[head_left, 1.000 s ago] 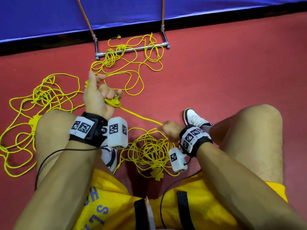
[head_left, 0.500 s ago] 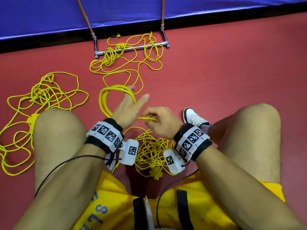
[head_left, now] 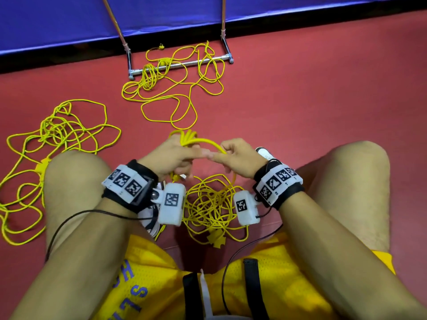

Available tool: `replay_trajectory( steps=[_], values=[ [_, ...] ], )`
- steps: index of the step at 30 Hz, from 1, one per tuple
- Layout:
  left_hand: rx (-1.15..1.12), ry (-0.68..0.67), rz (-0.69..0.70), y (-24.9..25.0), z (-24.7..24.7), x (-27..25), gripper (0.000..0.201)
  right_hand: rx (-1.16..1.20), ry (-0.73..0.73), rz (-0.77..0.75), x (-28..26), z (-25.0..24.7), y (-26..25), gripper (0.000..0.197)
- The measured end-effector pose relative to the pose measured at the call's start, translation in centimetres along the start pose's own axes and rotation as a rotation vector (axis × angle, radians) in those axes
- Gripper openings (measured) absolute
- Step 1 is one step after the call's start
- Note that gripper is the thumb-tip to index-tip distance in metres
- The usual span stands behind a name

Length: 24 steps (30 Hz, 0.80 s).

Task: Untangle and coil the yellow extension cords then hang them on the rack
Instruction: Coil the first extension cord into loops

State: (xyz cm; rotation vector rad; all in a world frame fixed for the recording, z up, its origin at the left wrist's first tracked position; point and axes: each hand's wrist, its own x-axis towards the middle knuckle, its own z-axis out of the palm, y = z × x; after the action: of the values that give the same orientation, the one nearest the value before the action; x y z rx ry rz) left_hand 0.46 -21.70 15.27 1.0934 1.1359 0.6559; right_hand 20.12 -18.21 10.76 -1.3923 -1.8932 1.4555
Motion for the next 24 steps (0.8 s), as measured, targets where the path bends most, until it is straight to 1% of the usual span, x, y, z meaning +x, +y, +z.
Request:
replay_trajectory(
  steps=[1,3,5,7,8,10,11,12,13,14,15,16,17,18,19,21,22,24],
  values=[
    [-0.091,0.031,-0.007,0.2,-0.5,-0.1,0.031,-0.014,-0.031,0.044,0.4,0.0,0.7,0.048],
    [-0.255,0.080,-0.025,0.7,-0.9,-0.3,0.030,-0.051,-0.060,0.106,1.0,0.2,1.8,0.046],
    [-0.361,0.076,-0.043,1.0,-0.7,-0.4,0.033,-0.037,-0.038,0.149,1.2,0.4,2.1,0.052],
    [-0.414,0.028,-0.066,1.0,-0.4,-0.4,0.045,0.021,0.026,0.122,1.0,0.2,1.3,0.056],
    [-0.434,-0.001,-0.086,0.9,-0.4,-0.4,0.052,0.094,0.088,0.078,0.8,-0.1,0.7,0.053],
    [-0.483,-0.086,-0.119,1.0,-0.4,-0.4,0.064,0.327,0.240,-0.018,0.9,-0.8,-0.2,0.042],
    [-0.508,-0.137,-0.123,1.0,-0.4,-0.4,0.069,0.437,0.292,-0.061,1.0,-1.2,-0.4,0.036],
    [-0.528,-0.186,-0.117,1.1,-0.4,-0.4,0.072,0.499,0.328,-0.099,1.3,-1.5,-0.5,0.031],
    [-0.547,-0.229,-0.106,1.1,-0.4,-0.5,0.074,0.499,0.363,-0.130,1.6,-1.7,-0.3,0.029],
    [-0.571,-0.268,-0.090,1.2,-0.4,-0.6,0.075,0.447,0.400,-0.148,1.9,-1.7,0.1,0.029],
    [-0.603,-0.304,-0.070,1.3,-0.3,-0.7,0.075,0.367,0.427,-0.150,2.1,-1.4,0.6,0.035],
    [-0.641,-0.336,-0.047,1.3,-0.2,-0.7,0.076,0.272,0.440,-0.125,2.3,-1.0,1.1,0.046],
    [-0.676,-0.362,-0.022,1.3,-0.3,-0.7,0.076,0.167,0.434,-0.064,2.3,-0.6,1.6,0.061],
    [-0.706,-0.383,0.005,1.3,-0.4,-0.6,0.076,0.072,0.386,0.033,2.2,-0.1,2.0,0.075],
    [-0.731,-0.399,0.029,1.2,-0.4,-0.4,0.076,0.007,0.293,0.140,2.0,0.4,2.1,0.084],
    [-0.762,-0.386,0.058,0.9,-0.4,0.0,0.075,-0.059,0.099,0.292,1.3,1.4,2.2,0.091],
    [-0.773,-0.357,0.073,0.7,-0.3,0.1,0.074,-0.088,0.037,0.331,0.9,1.8,2.4,0.094],
    [-0.834,-0.310,0.122,0.5,-0.2,0.2,0.075,-0.134,-0.020,0.380,0.6,2.6,2.9,0.100]
  ],
)
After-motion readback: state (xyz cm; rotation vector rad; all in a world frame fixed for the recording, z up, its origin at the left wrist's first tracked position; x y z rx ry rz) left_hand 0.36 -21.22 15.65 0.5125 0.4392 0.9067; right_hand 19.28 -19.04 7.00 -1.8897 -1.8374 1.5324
